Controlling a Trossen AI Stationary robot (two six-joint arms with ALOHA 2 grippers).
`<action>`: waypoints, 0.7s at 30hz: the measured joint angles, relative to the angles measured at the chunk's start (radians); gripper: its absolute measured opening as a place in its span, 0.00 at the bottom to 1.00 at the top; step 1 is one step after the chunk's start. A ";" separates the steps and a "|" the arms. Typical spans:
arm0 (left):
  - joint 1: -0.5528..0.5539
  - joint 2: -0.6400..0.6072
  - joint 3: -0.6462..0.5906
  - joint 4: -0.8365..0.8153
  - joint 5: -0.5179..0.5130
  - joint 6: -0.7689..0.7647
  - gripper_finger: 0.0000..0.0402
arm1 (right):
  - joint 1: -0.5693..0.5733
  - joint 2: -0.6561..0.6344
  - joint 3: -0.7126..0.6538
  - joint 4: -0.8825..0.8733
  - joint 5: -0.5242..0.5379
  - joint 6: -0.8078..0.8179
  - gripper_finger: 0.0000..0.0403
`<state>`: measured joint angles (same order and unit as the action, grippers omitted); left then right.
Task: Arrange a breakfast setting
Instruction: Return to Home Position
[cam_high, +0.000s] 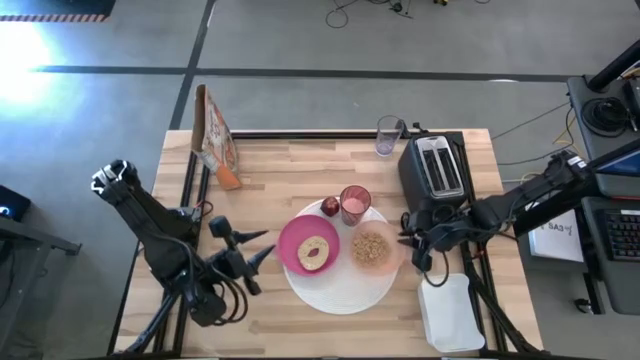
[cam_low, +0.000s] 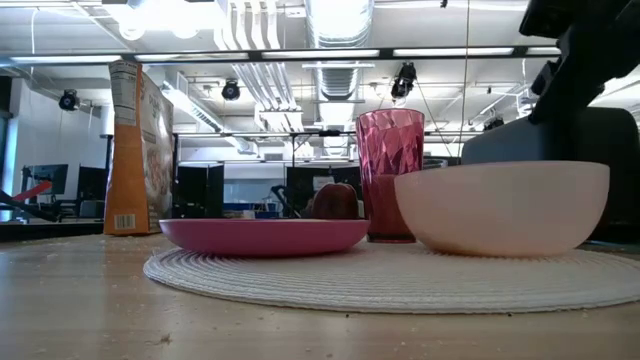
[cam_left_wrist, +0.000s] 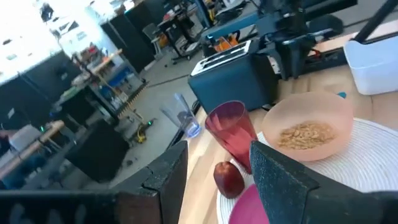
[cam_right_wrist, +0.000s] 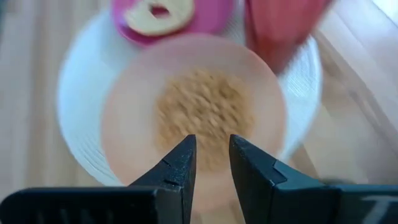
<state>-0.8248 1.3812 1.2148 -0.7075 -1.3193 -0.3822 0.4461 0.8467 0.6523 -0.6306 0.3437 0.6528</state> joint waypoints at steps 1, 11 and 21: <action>0.000 -0.006 0.000 -0.026 0.000 -0.033 0.39 | 0.000 -0.015 -0.029 0.058 -0.001 -0.023 0.21; 0.000 -0.020 0.000 -0.156 -0.004 -0.196 0.39 | 0.000 -0.138 -0.359 0.531 -0.005 -0.090 0.18; 0.000 -0.019 0.000 -0.154 -0.005 -0.219 0.39 | 0.000 -0.253 -0.535 0.774 -0.001 -0.201 0.16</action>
<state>-0.8246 1.3624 1.2148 -0.8619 -1.3239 -0.6013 0.4465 0.5937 0.1172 0.1431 0.3427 0.4516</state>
